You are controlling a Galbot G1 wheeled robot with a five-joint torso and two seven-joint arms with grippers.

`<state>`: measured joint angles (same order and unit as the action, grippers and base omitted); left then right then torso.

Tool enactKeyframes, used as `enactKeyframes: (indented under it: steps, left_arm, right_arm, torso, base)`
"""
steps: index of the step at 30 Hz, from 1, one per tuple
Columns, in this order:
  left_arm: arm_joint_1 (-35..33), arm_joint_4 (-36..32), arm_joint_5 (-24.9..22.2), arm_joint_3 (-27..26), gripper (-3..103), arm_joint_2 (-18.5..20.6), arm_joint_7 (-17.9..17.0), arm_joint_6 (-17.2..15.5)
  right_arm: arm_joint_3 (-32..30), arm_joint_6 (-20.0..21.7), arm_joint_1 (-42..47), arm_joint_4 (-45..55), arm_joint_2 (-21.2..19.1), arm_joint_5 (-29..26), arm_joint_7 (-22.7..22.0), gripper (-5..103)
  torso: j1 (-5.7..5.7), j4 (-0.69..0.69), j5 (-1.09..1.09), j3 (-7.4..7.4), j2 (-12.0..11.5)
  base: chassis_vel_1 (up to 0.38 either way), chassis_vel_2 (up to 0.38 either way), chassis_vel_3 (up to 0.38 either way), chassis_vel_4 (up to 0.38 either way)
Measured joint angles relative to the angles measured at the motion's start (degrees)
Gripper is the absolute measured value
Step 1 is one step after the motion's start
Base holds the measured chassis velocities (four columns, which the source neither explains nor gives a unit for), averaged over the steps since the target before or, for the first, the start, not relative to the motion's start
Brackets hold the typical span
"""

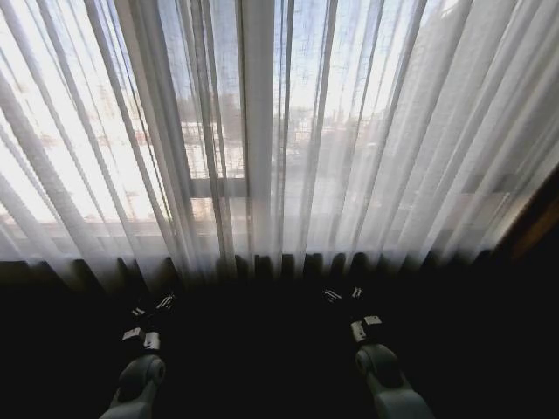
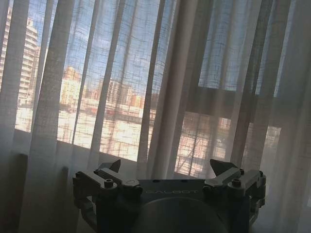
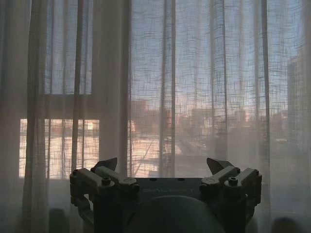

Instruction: Open the curtains by pulling them apart, changing their state from closed to fully open.

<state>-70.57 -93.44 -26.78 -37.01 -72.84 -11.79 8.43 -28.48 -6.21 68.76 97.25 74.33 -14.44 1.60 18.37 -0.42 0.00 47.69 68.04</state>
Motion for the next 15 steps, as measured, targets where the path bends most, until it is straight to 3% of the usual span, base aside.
enactKeyframes:
  steps: [15]
  left_arm:
    - [0.0,0.0,0.0,0.0,100,0.0,0.0,0.0]
  right_arm:
    - [0.4,-1.0,-1.5,-2.1,0.6,0.4,1.2,100]
  torso:
    - [-0.01,0.0,0.0,0.0,0.0]
  base:
    - [-0.026,0.03,0.024,-0.027]
